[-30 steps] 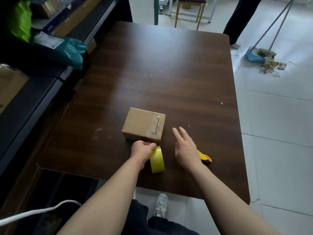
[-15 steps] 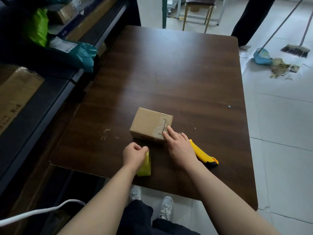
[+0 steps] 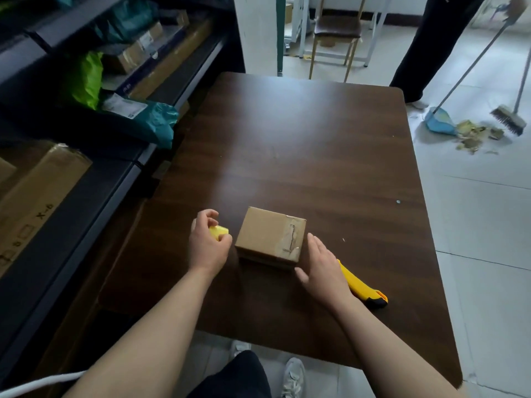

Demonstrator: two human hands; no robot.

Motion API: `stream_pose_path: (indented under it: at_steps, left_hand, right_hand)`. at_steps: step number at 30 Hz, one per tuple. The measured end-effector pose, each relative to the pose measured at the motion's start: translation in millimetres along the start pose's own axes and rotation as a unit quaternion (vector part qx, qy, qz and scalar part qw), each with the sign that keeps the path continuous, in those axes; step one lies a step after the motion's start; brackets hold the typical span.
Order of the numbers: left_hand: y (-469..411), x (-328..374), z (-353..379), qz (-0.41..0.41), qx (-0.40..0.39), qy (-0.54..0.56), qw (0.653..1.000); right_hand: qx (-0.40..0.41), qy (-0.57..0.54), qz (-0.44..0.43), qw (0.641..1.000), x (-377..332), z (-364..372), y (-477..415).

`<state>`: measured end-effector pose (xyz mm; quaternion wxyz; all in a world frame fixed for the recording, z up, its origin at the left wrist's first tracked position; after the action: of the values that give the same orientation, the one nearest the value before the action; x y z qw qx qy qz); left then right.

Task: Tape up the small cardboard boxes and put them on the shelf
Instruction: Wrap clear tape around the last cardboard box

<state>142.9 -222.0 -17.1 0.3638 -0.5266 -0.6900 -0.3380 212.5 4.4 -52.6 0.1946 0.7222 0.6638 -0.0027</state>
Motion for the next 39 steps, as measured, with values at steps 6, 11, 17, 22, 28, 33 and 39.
stream_pose_path:
  at_steps: [6, 11, 17, 22, 28, 33, 39]
  left_hand:
    - [-57.0, -18.0, 15.7, 0.07, -0.1, -0.214, 0.969]
    - [-92.2, -22.7, 39.0, 0.079, -0.202, -0.323, 0.921]
    - [-105.2, -6.8, 60.9, 0.155, -0.335, -0.259, 0.893]
    - [-78.0, -8.6, 44.5, 0.163, -0.355, -0.355, 0.849]
    - [-35.1, -29.9, 25.0, 0.22, -0.364, -0.324, 0.845]
    - [-22.8, -38.7, 32.2, 0.114, -0.452, -0.2, 0.862]
    - [-14.2, -24.9, 42.4, 0.065, -0.366, -0.172, 0.912]
  right_hand:
    - [-0.044, -0.003, 0.066, 0.997, -6.9, -3.6, -5.5]
    - [-0.033, -0.006, 0.094, 0.995, -8.6, -3.1, -12.9]
    - [-0.032, -0.022, 0.153, 0.987, -5.0, -4.4, -22.7]
    - [0.021, -0.133, 0.24, 0.961, -2.6, -4.2, -42.1]
    - [0.15, -0.323, 0.361, 0.862, -4.3, 5.5, -34.0]
    - [0.128, -0.321, 0.417, 0.841, -14.3, 23.1, -6.2]
    - [0.21, -0.299, 0.466, 0.806, -25.2, 18.2, 7.1]
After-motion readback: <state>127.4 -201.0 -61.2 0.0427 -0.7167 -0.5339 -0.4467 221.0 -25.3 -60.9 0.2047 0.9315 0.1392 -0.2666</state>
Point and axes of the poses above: each hand's wrist, its own y-axis away from the middle knuckle, its own z-axis out of the palm, x = y × z, the point moved 1 cm from there along -y, towards the middle knuckle, and after that the axes turned 12 degrees about y, right-handed, at the moved point
